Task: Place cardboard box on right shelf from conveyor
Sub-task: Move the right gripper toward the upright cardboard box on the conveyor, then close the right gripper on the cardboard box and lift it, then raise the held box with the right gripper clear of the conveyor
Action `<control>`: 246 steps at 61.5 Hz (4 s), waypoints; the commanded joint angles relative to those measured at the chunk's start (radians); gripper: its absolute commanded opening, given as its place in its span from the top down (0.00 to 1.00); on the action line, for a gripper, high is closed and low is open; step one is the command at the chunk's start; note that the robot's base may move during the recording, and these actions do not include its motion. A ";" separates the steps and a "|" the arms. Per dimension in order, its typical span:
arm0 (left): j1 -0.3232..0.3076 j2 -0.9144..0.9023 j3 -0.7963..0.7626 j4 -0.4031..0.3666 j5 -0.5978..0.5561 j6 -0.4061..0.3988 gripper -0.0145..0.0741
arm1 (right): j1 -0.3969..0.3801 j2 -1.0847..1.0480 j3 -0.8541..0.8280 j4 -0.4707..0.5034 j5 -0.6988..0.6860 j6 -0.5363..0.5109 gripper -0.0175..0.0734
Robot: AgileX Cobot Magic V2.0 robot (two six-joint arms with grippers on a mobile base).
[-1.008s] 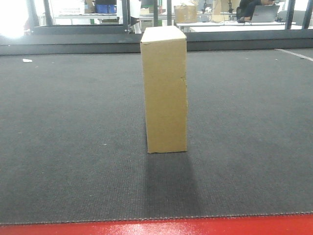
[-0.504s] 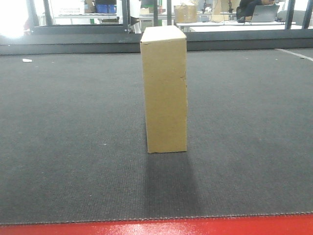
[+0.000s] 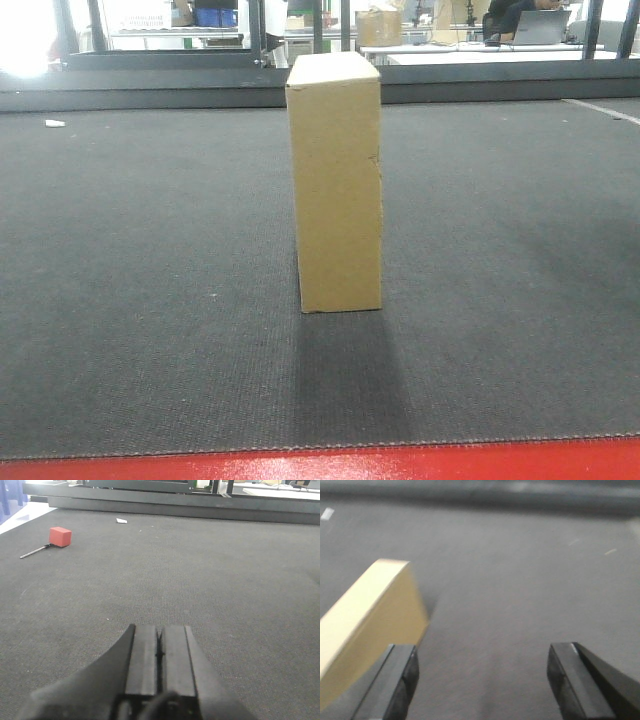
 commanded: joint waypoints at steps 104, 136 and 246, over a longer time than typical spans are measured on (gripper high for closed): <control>-0.003 -0.015 0.008 -0.006 -0.085 0.000 0.97 | 0.446 0.912 -0.931 -0.427 0.596 0.756 0.12; -0.003 -0.015 0.008 -0.006 -0.085 0.000 0.97 | 0.401 0.896 -0.946 -0.427 0.630 0.614 0.58; -0.003 -0.015 0.008 -0.006 -0.085 0.000 0.97 | -0.084 -0.885 0.223 -0.279 0.273 0.025 0.59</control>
